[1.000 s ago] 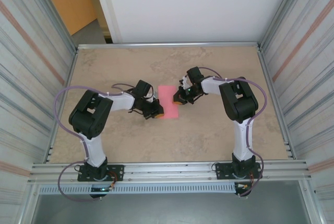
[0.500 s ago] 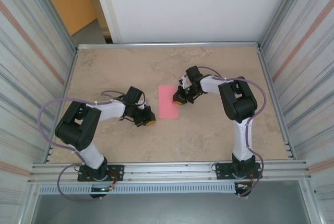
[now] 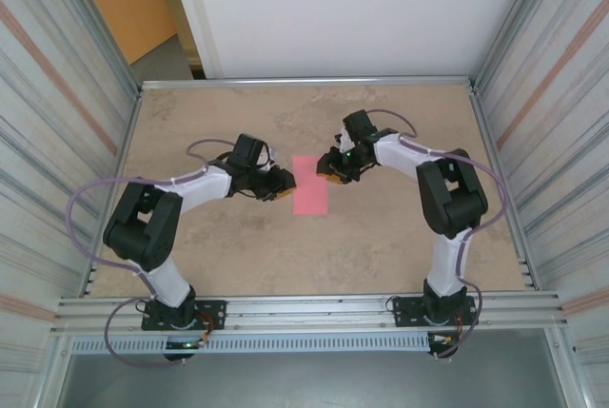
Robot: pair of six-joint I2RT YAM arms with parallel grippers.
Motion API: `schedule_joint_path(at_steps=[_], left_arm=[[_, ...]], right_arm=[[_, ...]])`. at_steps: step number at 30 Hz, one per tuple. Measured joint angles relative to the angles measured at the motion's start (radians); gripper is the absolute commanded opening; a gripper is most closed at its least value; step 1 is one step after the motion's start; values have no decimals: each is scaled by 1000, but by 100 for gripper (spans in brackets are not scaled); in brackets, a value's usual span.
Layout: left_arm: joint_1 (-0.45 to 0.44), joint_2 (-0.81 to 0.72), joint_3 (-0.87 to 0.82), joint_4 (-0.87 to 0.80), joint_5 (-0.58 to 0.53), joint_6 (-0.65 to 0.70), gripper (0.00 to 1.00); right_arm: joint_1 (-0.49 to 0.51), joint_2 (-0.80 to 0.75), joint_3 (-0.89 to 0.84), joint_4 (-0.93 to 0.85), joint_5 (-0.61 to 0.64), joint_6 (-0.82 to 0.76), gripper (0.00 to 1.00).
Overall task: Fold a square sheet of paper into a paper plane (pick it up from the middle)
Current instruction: First fold the square sheet of paper in half at the center of the table, then fold the triangle a second time at the center of the table.
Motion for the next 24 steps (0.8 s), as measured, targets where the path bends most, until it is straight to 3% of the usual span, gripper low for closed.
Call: schedule_joint_path(at_steps=[8, 24], left_arm=[[12, 148, 131, 3, 16, 0, 28], [39, 298, 276, -65, 29, -3, 28]], right_arm=[[-46, -108, -231, 84, 17, 84, 42], [-82, -143, -279, 154, 21, 164, 39]])
